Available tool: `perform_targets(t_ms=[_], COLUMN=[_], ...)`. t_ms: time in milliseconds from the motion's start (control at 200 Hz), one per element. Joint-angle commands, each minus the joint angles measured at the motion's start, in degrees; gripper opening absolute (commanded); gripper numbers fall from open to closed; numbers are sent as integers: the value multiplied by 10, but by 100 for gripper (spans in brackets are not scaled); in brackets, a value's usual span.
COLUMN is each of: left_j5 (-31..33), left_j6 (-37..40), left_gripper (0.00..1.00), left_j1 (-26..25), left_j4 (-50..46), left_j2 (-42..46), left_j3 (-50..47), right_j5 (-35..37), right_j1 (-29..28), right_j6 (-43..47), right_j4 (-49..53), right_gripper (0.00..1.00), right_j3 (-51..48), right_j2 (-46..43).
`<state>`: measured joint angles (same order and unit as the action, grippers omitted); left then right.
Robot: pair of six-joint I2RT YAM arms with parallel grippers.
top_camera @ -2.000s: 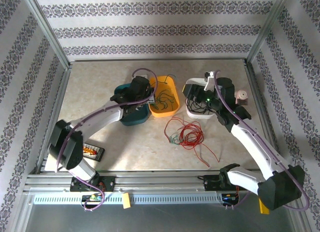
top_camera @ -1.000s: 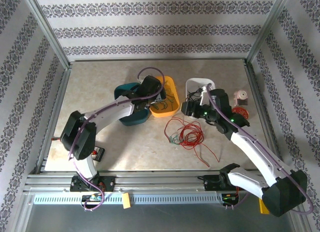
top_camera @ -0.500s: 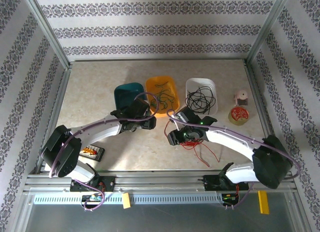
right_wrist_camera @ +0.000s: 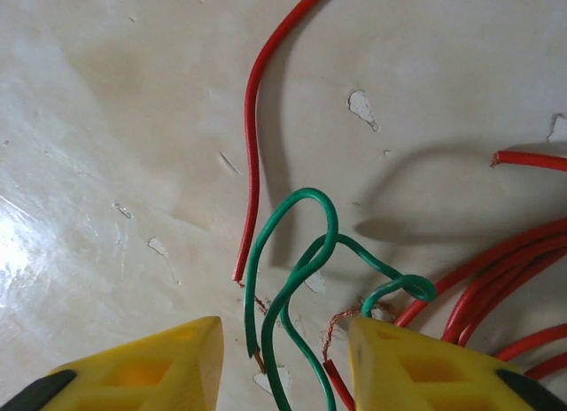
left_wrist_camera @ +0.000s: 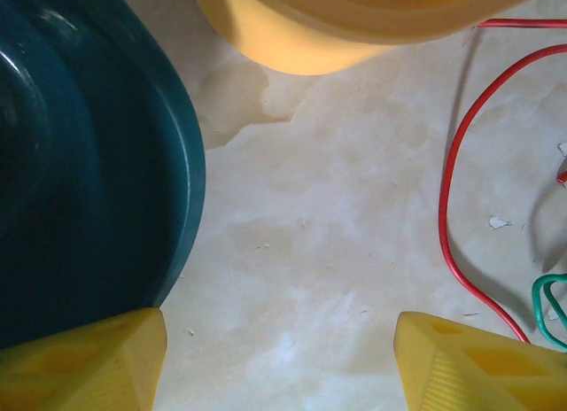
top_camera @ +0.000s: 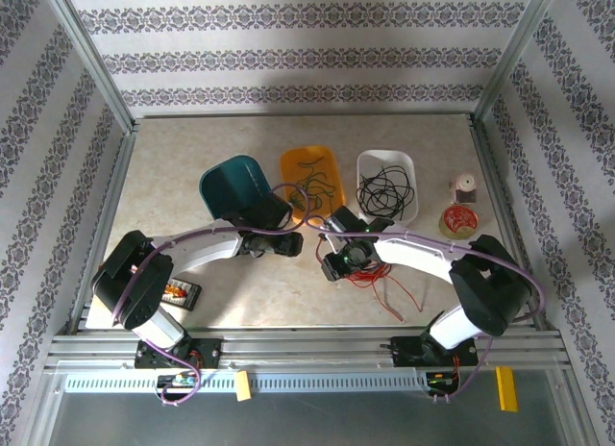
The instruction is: Untangle the cables
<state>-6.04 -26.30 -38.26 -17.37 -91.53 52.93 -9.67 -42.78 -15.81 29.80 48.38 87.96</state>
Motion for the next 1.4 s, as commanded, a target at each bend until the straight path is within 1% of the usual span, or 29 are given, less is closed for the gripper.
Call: perform_targets(t_ms=[0, 120, 175, 320, 405, 475, 560, 650, 755, 815, 865, 910, 955, 1055, 1115, 1160, 1220, 1300, 1340, 1379, 1394], left_j5=[-8, -7, -8, -13, -12, -20, -54, -109, -167, -184, -181, -166, -129, 14, 87, 141, 190, 256, 273, 278, 279], left_j6=[19, 29, 38, 63, 75, 86, 107, 125, 129, 125, 121, 113, 101, 60, 34, 6, -31, -85, -108, -125, -129], left_gripper=[69, 69, 69, 70, 70, 70, 70, 71, 72, 72, 72, 72, 72, 72, 73, 73, 73, 74, 75, 75, 75], left_j1=[-4, -4, -4, -4, -4, -5, -6, -6, -6, -6, -6, -6, -5, -2, 6, 16, 35, 62, 77, 98, 104], left_j4=[-30, -47, -57, -89, -103, -104, -78, -41, 2, 18, 28, 41, 57, 73, 73, 61, 36, -29, -64, -95, -105], left_j2=[5, 11, 13, 10, 8, 15, 39, 74, 113, 126, 136, 145, 156, 189, 212, 230, 257, 289, 300, 306, 307], left_j3=[20, 34, 44, 69, 81, 86, 81, 63, 36, 26, 17, 5, -9, -40, -55, -61, -65, -62, -58, -54, -52], right_j5=[0, 14, 19, 24, 12, -16, -59, -107, -194, -233, -251, -258, -251, -225, -211, -193, -175, -154, -144, -136, -133], right_j1=[-12, -13, -12, -4, 8, 24, 46, 68, 97, 115, 126, 131, 131, 131, 133, 133, 136, 144, 148, 152, 154], right_j6=[9, 7, 8, 4, -5, -14, -27, -35, -44, -60, -75, -82, -85, -95, -101, -106, -114, -123, -128, -131, -132], right_j4=[0, -5, -4, -4, -12, -27, -43, -59, -84, -102, -117, -127, -128, -140, -146, -146, -144, -142, -141, -141, -140], right_gripper=[35, 20, 16, 14, 13, 13, 13, 13, 13, 13, 13, 13, 14, 14, 14, 14, 14, 15, 20, 37, 41], right_j3=[15, 14, 17, 25, 27, 24, 22, 23, 24, 24, 22, 25, 33, 62, 90, 119, 162, 218, 243, 266, 275], right_j2=[9, 0, -9, -46, -71, -95, -120, -140, -159, -168, -174, -176, -172, -144, -111, -82, -38, 16, 41, 63, 70])
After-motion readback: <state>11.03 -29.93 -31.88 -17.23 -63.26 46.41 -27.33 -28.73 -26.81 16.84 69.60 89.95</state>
